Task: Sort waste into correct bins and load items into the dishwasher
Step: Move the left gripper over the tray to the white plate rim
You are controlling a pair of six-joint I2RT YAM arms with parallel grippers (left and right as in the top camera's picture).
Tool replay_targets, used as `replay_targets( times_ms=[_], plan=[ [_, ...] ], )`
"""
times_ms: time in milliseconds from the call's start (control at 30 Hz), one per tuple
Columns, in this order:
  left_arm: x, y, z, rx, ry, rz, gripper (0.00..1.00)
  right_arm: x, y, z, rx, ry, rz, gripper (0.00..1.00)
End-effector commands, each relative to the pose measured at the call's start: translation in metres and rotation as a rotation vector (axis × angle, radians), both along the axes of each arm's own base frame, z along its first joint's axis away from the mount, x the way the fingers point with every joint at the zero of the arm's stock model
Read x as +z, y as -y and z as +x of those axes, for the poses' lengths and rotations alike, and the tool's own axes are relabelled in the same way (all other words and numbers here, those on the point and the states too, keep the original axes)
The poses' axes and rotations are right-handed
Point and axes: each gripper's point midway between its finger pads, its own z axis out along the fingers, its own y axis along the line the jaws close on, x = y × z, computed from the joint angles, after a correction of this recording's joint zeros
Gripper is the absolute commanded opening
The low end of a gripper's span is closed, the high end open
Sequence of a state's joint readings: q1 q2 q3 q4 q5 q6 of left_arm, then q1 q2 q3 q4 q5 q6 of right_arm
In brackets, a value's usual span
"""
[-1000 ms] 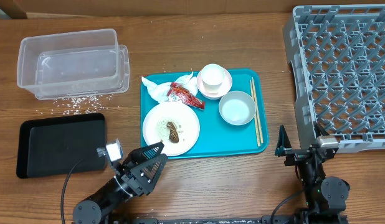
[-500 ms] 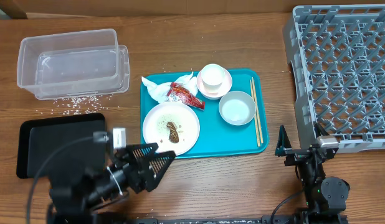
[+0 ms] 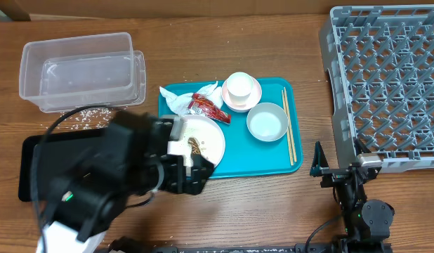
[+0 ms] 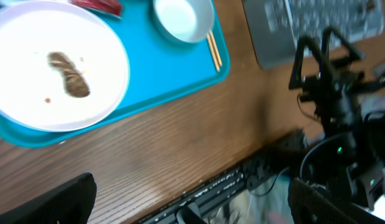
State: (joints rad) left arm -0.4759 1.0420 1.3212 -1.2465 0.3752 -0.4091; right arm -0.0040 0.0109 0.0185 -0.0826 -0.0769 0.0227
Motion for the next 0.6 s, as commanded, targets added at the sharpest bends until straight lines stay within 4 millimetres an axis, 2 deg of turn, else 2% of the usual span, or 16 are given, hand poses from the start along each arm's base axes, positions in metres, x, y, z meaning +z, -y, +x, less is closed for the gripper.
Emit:
replay_targets(
  times_ms=[0,133,200,300,333,467,567],
  plan=[
    [-0.007,0.019,0.007,-0.014,-0.026,0.033,1.00,-0.002,0.001,0.000,-0.005,0.001,0.001,1.00],
    [-0.018,0.041,0.016,-0.021,-0.087,0.016,1.00,-0.002,0.001,0.000,-0.005,0.001,0.001,1.00],
    [-0.029,0.041,0.025,0.003,-0.089,0.066,1.00,-0.002,0.001,0.000,-0.005,0.001,0.001,1.00],
    [-0.053,0.029,0.043,0.141,-0.082,0.219,1.00,-0.002,0.001,0.000,-0.005,0.001,0.001,1.00],
    [-0.069,0.028,0.049,0.178,-0.070,0.322,1.00,-0.002,0.001,0.000,-0.005,0.001,0.001,1.00],
    [-0.101,0.026,0.057,0.255,-0.054,0.523,1.00,-0.002,0.001,0.000,-0.005,0.001,0.001,1.00],
    [-0.122,0.033,0.065,0.301,-0.030,0.612,1.00,-0.002,0.001,0.000,-0.005,0.001,0.001,1.00]
  ],
)
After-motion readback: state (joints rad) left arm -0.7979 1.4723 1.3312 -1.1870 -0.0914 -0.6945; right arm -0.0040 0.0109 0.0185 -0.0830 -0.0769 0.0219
